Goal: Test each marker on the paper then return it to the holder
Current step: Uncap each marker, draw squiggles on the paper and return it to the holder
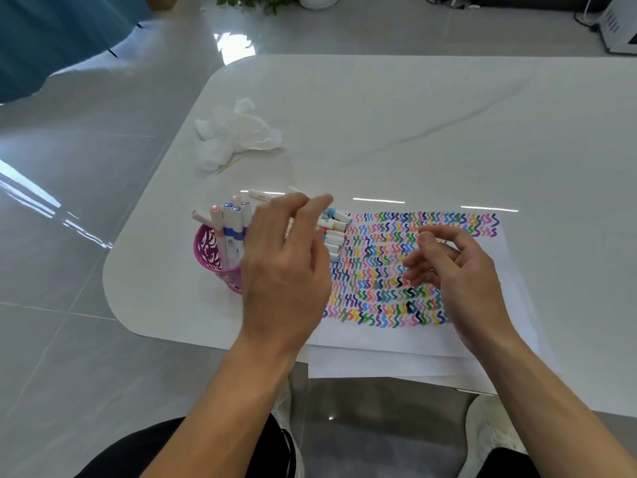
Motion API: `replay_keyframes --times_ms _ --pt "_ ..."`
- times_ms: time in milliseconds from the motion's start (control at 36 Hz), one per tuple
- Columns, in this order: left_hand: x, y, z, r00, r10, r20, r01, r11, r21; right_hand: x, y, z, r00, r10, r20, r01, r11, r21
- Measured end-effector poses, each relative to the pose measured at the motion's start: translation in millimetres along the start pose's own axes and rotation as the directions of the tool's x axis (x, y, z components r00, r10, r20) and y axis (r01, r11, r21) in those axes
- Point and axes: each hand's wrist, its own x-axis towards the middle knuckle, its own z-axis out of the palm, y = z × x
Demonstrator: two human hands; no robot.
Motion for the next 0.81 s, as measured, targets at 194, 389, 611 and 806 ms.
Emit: replay_keyframes --times_ms 194,389,611,806 --pt "-7 11 19 0.964 0.074 0.257 -0.060 0.996 -0.061 9 5 -22 0.996 -0.054 -0.074 0.031 0.958 -0.284" --pt "-14 1 34 0.850 -0.197 0.488 0.156 0.980 0.124 15 8 -50 0.991 -0.105 -0.077 0.023 0.722 -0.691" --pt "-10 -1 45 0.842 -0.252 0.477 0.168 0.963 0.212 19 8 -64 0.981 -0.118 -0.154 -0.041 0.649 -0.760" --pt "-6 -5 51 0.845 -0.267 0.464 0.156 0.952 0.264 17 9 -68 0.983 -0.067 -0.169 -0.089 0.631 -0.771"
